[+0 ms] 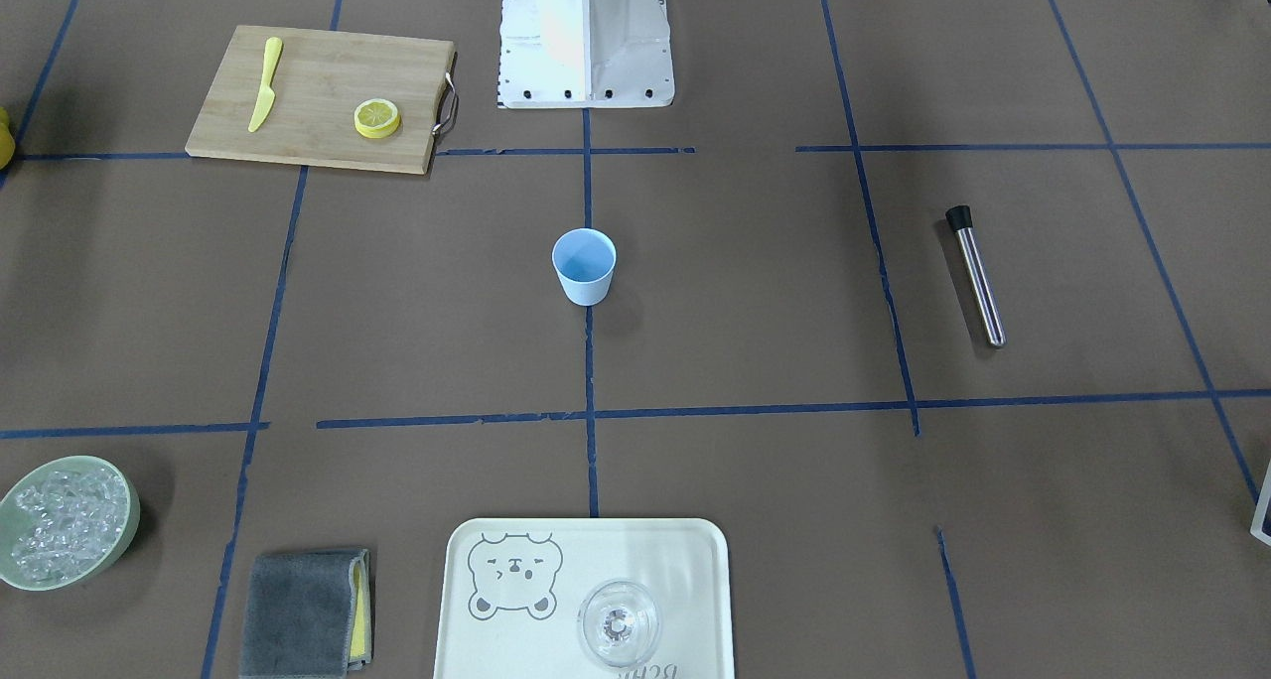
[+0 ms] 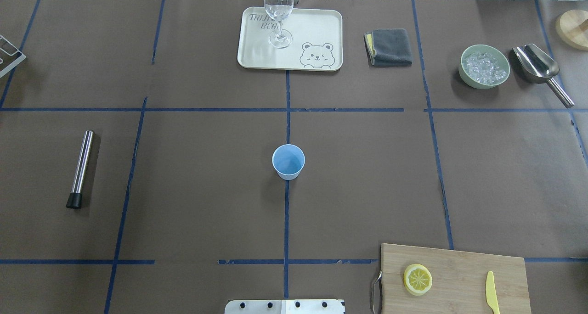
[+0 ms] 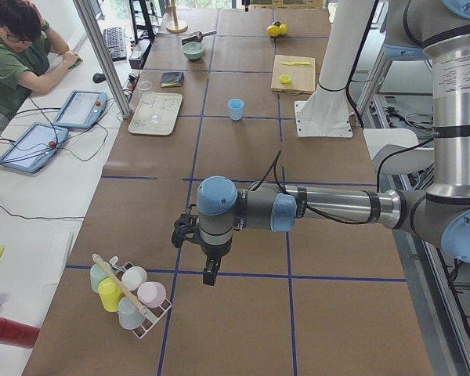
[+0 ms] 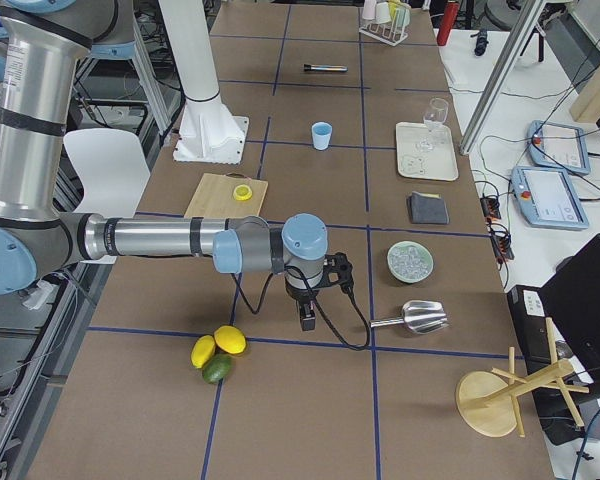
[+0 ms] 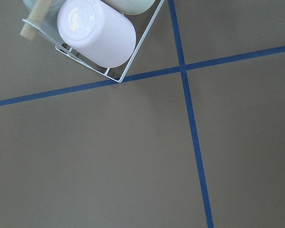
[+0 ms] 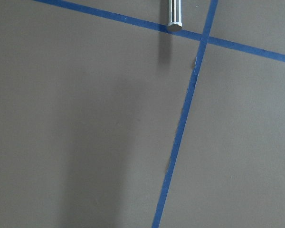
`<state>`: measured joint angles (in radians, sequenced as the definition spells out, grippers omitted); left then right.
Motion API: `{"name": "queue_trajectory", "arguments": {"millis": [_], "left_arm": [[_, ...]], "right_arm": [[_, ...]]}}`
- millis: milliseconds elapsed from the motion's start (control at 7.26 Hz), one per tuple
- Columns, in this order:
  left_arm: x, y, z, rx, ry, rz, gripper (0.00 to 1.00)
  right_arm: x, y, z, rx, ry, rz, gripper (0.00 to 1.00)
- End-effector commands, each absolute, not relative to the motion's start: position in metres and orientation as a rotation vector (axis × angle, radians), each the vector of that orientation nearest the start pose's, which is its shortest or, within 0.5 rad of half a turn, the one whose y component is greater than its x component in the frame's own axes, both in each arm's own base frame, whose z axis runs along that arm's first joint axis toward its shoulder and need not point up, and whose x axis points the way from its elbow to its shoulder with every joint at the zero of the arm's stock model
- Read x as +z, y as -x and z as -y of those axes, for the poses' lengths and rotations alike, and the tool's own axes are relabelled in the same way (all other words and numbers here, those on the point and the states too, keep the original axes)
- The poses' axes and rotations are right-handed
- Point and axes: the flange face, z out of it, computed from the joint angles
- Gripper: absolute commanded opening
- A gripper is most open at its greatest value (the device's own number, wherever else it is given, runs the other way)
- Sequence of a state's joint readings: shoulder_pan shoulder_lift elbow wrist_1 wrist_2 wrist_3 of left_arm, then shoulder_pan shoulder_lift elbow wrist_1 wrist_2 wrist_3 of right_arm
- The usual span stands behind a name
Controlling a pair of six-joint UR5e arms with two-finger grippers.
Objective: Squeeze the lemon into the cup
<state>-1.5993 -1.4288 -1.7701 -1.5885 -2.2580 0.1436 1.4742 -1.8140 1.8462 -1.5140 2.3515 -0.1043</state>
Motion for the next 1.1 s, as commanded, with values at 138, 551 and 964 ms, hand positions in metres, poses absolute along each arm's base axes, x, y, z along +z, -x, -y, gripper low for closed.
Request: {"name": "queue_trajectory", "arguments": {"millis": [138,551,964], "left_arm": [[0.629,0.084,0.433,0.138,-0.135,-0.678,1.00],[0.627,0.084,0.434,0.140,-0.141,-0.677,1.00],[0.613,0.084,0.435,0.150,-0.169,-0.676,1.00]], "right_arm": [[0.617,-0.025,0.401,-0.233,-0.103,0.780,1.00],[0.599,-0.024,0.408,-0.236,-0.136,0.783,1.00],[0.553,-0.021,0.445,-0.238,-0.228,0.786,1.00]]}}
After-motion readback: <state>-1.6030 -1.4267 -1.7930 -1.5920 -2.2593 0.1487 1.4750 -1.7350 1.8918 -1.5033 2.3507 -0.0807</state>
